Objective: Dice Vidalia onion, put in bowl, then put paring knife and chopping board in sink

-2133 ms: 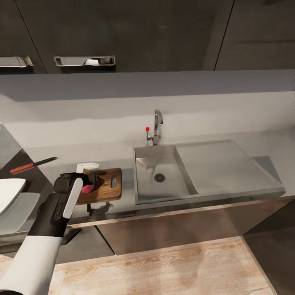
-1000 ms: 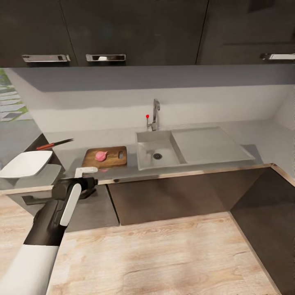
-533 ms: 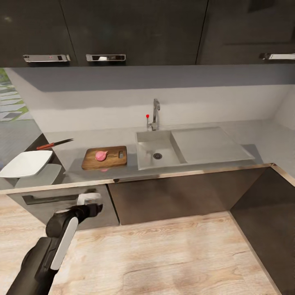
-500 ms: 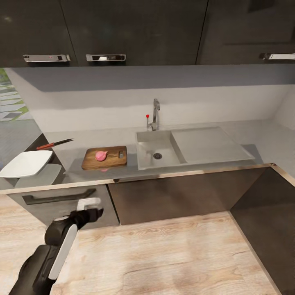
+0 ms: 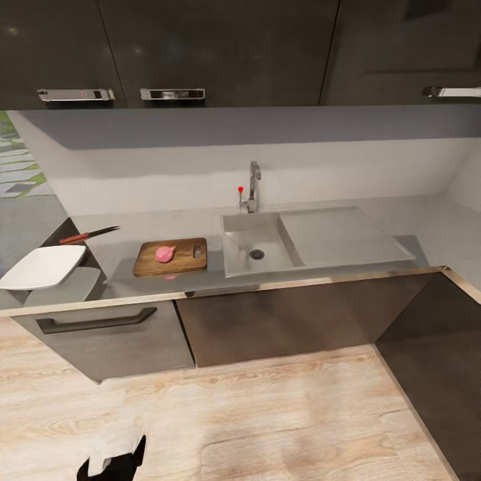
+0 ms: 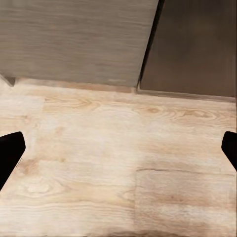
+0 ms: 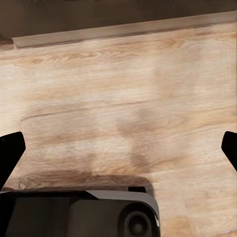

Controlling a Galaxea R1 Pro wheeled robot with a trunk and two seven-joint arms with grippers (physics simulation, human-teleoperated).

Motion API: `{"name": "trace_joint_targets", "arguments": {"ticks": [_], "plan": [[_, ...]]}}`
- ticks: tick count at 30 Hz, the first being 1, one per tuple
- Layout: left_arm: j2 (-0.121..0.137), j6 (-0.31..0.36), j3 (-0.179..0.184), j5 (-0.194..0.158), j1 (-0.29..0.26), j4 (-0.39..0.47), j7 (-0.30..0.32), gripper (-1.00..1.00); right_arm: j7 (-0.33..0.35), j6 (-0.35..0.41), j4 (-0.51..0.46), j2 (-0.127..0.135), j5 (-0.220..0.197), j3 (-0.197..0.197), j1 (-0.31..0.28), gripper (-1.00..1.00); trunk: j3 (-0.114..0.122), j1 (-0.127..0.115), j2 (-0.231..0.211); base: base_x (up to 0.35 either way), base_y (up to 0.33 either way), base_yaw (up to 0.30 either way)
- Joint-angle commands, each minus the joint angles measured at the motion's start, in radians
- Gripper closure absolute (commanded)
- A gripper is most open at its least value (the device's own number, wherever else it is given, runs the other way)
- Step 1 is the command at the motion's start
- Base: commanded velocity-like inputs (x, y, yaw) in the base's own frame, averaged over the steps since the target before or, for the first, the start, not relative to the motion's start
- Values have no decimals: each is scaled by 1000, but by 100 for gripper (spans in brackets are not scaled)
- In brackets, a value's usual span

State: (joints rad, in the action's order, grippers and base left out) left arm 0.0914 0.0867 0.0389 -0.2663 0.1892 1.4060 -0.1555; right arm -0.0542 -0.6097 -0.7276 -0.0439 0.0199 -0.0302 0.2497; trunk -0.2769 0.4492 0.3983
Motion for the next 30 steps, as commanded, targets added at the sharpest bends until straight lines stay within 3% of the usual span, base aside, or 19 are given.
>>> {"name": "trace_joint_targets", "arguments": {"ticks": [1,5,7,16,30], "plan": [[12,-54,3,-7,20,-35,5,-100,-6,-1,-2,0,2,-2,0,-100,-1,1,2,0,0,0],[67,-217,1,-6,50,-190,78,-100,-6,0,-29,0,2,-2,0,-100,-1,1,2,0,0,0],[75,-239,-3,-7,53,-253,89,-100,-6,0,-35,1,1,-2,0,-100,-1,1,2,0,0,0],[81,-252,-5,-7,55,-383,97,-100,-7,1,-12,0,-1,-2,0,-100,-1,1,2,0,0,8],[80,-252,-7,-8,55,-447,97,-100,-8,1,13,1,-35,-1,0,-100,-1,1,2,0,0,266]]}}
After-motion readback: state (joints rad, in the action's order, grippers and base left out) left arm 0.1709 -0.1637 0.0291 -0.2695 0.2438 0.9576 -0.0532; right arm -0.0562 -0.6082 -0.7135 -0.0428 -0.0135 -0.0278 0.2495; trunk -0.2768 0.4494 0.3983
